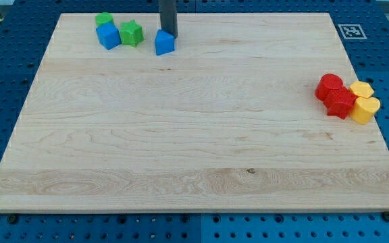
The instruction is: Push the blue triangle into the blue cube
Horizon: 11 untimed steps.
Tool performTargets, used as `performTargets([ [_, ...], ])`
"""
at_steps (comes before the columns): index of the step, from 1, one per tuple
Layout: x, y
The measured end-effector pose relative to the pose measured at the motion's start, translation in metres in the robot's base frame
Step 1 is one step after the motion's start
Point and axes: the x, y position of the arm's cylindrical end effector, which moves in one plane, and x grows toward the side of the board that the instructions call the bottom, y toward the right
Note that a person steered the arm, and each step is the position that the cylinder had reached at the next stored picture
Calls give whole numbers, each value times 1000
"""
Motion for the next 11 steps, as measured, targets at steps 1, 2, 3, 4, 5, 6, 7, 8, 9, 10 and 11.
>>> performTargets([
  [1, 23, -6],
  [2, 0, 17],
  [3, 20, 53],
  [4, 54, 52],
  [5, 60, 26],
  [6, 60, -18],
  [7, 59, -40],
  [8, 62, -30],
  [9, 57, -25],
  [10, 39, -28],
  [11, 23, -50],
])
